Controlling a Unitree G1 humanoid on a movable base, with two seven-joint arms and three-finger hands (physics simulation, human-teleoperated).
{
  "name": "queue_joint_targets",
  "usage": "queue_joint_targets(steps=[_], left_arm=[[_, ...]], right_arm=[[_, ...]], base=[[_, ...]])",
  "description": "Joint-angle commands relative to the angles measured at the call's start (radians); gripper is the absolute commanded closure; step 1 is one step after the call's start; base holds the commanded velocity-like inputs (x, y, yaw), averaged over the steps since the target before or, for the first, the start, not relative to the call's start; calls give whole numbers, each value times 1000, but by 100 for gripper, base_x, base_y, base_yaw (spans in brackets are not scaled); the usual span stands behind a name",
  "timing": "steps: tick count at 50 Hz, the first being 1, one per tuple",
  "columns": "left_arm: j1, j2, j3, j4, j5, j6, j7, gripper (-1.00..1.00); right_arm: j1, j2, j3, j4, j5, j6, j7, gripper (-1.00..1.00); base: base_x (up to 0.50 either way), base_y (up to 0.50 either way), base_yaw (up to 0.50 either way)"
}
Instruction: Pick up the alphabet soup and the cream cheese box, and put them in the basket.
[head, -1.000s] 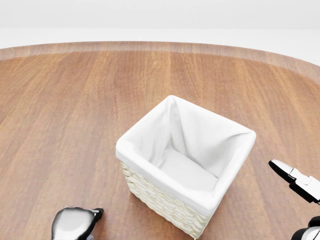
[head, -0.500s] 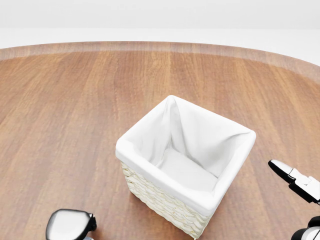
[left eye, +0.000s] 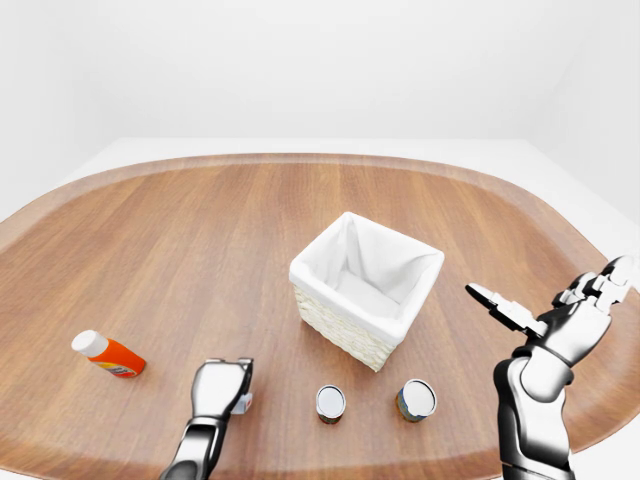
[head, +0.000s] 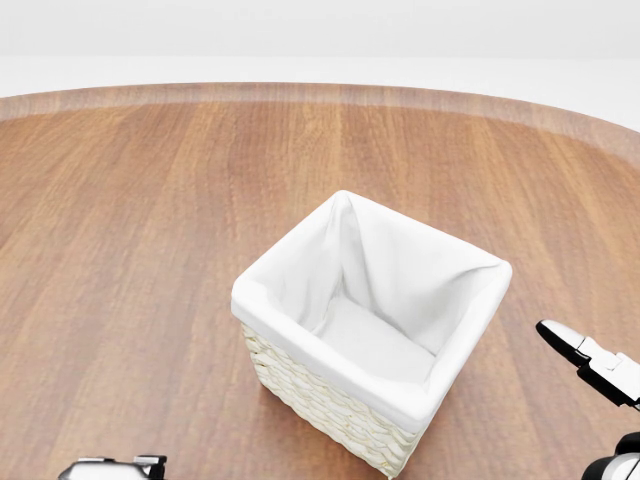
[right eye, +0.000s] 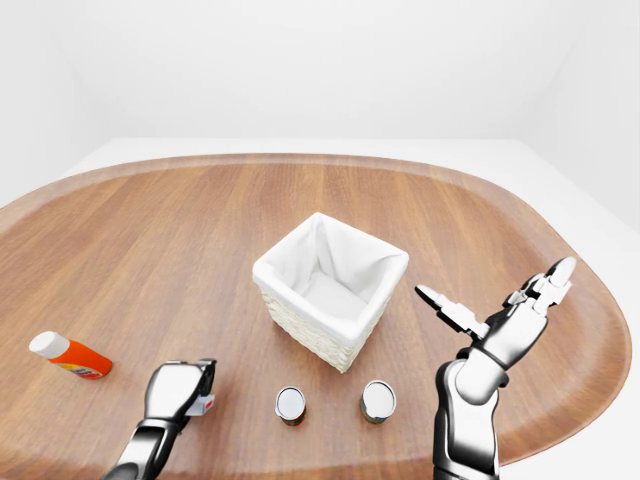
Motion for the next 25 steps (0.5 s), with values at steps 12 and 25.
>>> queue_joint_targets(steps=[12,25], left_arm=[[26,-35,81,-162,-53,70,0,100],[52,-72,98,-403,-22,144,0,100]], right_arm=[[2,1,1,-2,-1,0,1,-100],[0,1,2,3,-2,0,0,-100]], base=[[0,0,0],[0,0,0]])
